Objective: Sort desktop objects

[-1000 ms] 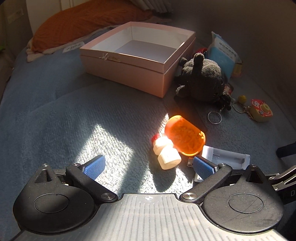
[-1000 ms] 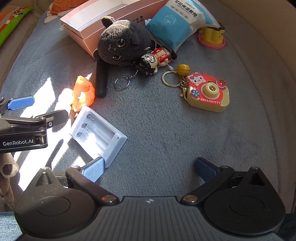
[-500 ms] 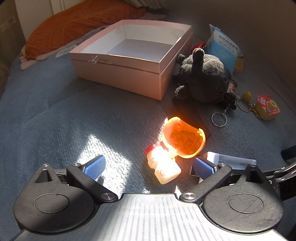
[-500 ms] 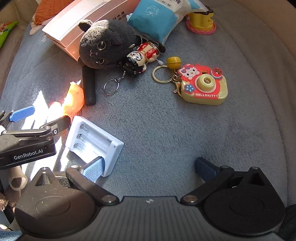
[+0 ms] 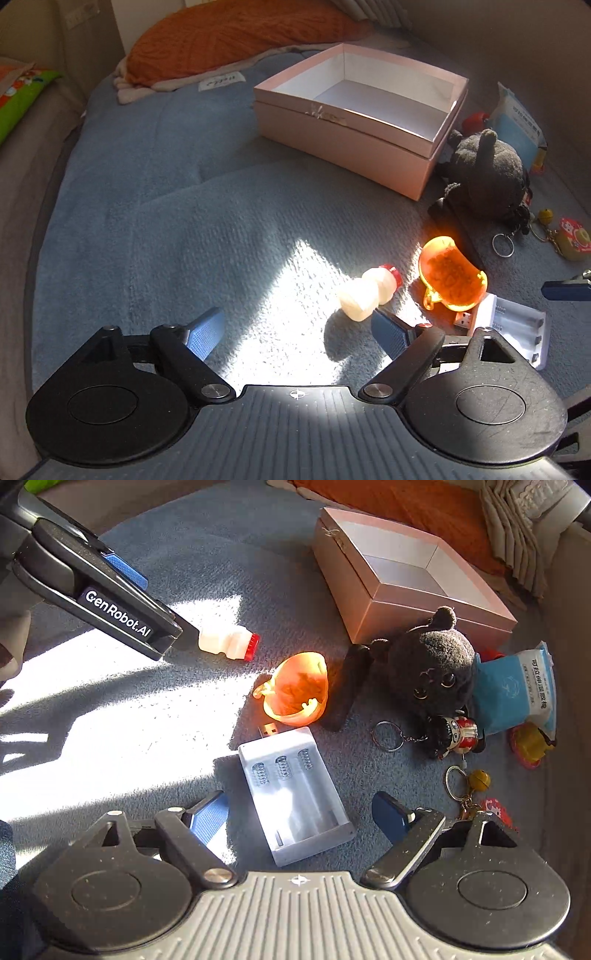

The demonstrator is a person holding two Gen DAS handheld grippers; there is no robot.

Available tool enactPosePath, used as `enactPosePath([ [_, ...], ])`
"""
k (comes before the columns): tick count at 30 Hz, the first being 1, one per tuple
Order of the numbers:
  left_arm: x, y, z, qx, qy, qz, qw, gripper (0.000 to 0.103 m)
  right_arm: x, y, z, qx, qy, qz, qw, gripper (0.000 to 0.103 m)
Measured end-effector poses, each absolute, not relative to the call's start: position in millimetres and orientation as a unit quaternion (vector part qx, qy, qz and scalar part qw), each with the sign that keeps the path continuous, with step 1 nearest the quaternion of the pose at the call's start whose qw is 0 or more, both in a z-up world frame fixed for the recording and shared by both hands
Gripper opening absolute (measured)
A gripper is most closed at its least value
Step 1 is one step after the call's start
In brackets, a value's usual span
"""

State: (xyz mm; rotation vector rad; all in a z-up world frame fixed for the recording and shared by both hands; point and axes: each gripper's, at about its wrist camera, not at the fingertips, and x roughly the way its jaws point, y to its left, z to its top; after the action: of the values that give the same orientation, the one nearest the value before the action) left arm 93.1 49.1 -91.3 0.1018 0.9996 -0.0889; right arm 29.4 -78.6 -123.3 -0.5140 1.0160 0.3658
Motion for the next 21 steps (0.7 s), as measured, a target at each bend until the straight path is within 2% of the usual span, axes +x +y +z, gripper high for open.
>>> enactPosePath([
  [1, 94.6, 47.5, -94.4, 0.044, 0.489, -0.050, 0.870, 0.076, 32.8, -81.8, -122.9, -0.252, 0.478, 0.165, 0.825, 0.076],
  [2, 93.6, 44.7, -97.4, 0.042, 0.496, -0.055, 0.866, 0.077, 35.0, -86.9, -119.6, -0.259, 0.474, 0.155, 0.827, 0.075],
  [5, 97.1, 33.5, -104.0, 0.041, 0.506, -0.070, 0.858, 0.078, 41.3, -105.3, -104.2, -0.268, 0.452, 0.118, 0.843, 0.076],
  [7, 100.7, 28.7, -105.1, 0.037, 0.506, -0.077, 0.858, 0.079, 48.5, -118.5, -82.3, -0.224, 0.441, 0.125, 0.860, 0.079],
  [10, 105.1, 25.3, -102.7, 0.039, 0.495, -0.083, 0.864, 0.085, 80.2, -116.2, -38.8, -0.135, 0.411, 0.149, 0.889, 0.081],
  [12, 103.7, 28.3, -99.3, 0.044, 0.483, -0.080, 0.871, 0.094, 112.4, -106.2, -22.5, -0.105, 0.393, 0.165, 0.899, 0.081],
  [13, 101.5, 31.4, -97.6, 0.044, 0.476, -0.076, 0.875, 0.096, 137.4, -98.1, -16.9, -0.081, 0.389, 0.175, 0.901, 0.081],
  [18, 90.5, 57.2, -94.0, 0.019, 0.473, -0.072, 0.878, 0.097, 253.2, -58.4, -34.2, 0.068, 0.433, 0.184, 0.880, 0.083],
  [21, 82.8, 72.7, -93.3, 0.007, 0.473, -0.077, 0.878, 0.098, 293.9, -33.6, -57.3, 0.106, 0.463, 0.169, 0.864, 0.083],
])
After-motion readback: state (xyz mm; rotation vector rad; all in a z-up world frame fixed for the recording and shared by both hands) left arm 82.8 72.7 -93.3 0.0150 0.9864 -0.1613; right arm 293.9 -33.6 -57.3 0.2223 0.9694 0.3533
